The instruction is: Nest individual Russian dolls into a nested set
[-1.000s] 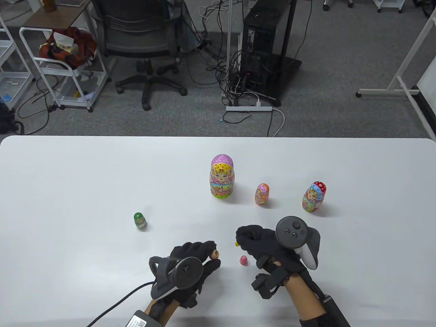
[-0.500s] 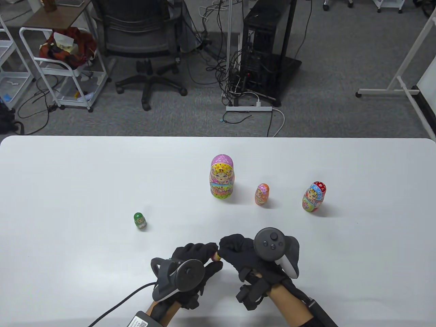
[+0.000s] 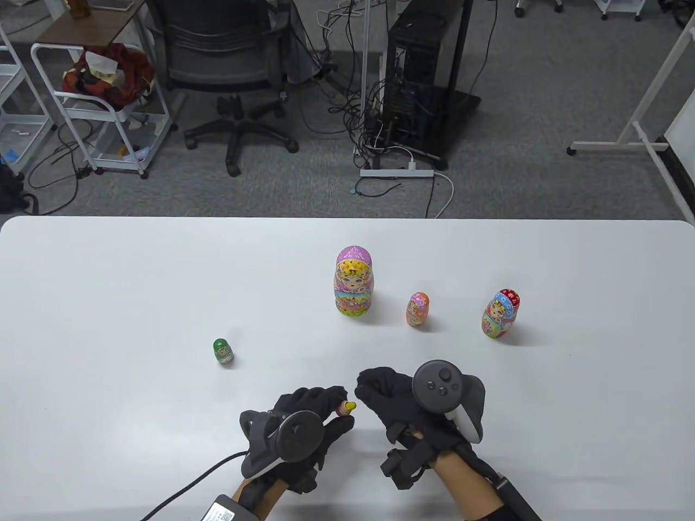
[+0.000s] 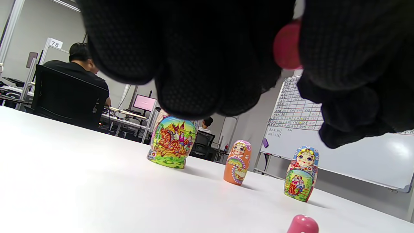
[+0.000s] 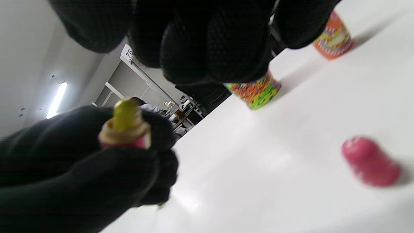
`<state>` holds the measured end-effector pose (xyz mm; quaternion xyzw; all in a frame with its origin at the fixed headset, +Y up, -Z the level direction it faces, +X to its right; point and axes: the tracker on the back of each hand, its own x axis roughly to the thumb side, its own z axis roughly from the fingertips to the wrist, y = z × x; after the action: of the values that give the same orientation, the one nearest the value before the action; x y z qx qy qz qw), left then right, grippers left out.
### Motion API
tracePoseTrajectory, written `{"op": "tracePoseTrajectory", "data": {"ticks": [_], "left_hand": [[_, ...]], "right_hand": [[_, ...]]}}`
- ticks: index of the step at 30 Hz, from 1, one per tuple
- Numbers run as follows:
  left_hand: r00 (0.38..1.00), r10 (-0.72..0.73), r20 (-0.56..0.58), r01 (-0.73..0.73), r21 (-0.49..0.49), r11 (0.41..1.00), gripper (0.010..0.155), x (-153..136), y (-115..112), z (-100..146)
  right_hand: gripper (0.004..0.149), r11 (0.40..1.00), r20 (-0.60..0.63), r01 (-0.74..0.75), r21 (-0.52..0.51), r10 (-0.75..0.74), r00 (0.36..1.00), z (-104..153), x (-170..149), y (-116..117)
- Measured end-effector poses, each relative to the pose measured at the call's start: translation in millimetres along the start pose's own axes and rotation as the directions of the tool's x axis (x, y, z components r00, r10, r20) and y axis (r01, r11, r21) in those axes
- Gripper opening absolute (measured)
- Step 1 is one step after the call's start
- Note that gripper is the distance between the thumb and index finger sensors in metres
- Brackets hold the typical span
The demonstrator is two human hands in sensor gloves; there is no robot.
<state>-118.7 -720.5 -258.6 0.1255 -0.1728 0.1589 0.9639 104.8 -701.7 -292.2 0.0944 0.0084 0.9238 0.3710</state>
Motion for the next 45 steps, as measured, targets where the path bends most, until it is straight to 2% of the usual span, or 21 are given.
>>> {"op": "tracePoseTrajectory", "data": {"ticks": [1, 4, 5, 7, 11, 17, 23, 28, 32, 35, 38, 40, 45], "left_hand": [[1.0, -0.007, -0.003, 0.007, -0.001, 1.0, 0.061, -1, 0, 0], [1.0, -0.024, -0.014, 0.024, -0.016, 1.0, 0.061, -5, -3, -1], [0.999, -0.032, -0.019, 0.032, -0.023, 0.999, 0.061, -7, -5, -2], [0.998, -0.049, -0.027, 0.048, -0.034, 0.998, 0.061, -10, -7, -2], [0.997, -0.069, -0.043, 0.066, -0.06, 0.996, 0.061, -15, -11, -4], [0.996, -0.075, -0.048, 0.071, -0.077, 0.994, 0.061, -17, -13, -4], [0.997, -0.074, -0.039, 0.07, -0.081, 0.994, 0.061, -15, -15, -4], [0.997, -0.073, -0.037, 0.069, -0.083, 0.994, 0.061, -15, -15, -4], [0.997, -0.065, -0.035, 0.062, -0.072, 0.995, 0.061, -14, -14, -4], [0.998, -0.059, -0.022, 0.058, -0.063, 0.996, 0.061, -12, -12, -4], [0.998, -0.062, -0.008, 0.061, -0.049, 0.997, 0.061, -9, -9, -4], [0.998, -0.058, 0.001, 0.058, -0.042, 0.997, 0.061, -7, -7, -3], [0.998, -0.05, 0.025, 0.051, -0.016, 0.999, 0.061, -2, -2, -1]], "right_hand": [[0.043, 0.998, -0.01, -0.069, -0.005, 0.069, 0.998, -1, -2, -1], [0.043, 0.949, -0.043, -0.304, 0.084, 0.308, 0.95, -5, -12, 5], [0.044, 0.901, -0.045, -0.41, 0.142, 0.42, 0.907, -7, -18, 12], [0.046, 0.843, -0.046, -0.486, 0.23, 0.508, 0.86, -10, -26, 23], [0.049, 0.82, -0.04, -0.469, 0.33, 0.508, 0.86, -12, -35, 39], [0.046, 0.786, -0.019, -0.505, 0.356, 0.547, 0.837, -12, -36, 49], [0.046, 0.791, -0.023, -0.501, 0.351, 0.542, 0.84, -11, -35, 48], [0.046, 0.797, -0.001, -0.524, 0.301, 0.55, 0.835, -10, -32, 44], [0.046, 0.904, 0.001, -0.381, 0.193, 0.388, 0.922, -8, -20, 28], [0.047, 0.966, 0.058, -0.213, 0.149, 0.206, 0.977, -5, -10, 18], [0.047, 0.984, 0.121, -0.116, 0.132, 0.1, 0.988, 0, 1, 11], [0.047, 0.986, 0.148, -0.127, 0.107, 0.111, 0.983, 2, 7, 8], [0.047, 0.984, 0.186, -0.132, 0.123, 0.108, 0.977, 5, 13, 10]]}}
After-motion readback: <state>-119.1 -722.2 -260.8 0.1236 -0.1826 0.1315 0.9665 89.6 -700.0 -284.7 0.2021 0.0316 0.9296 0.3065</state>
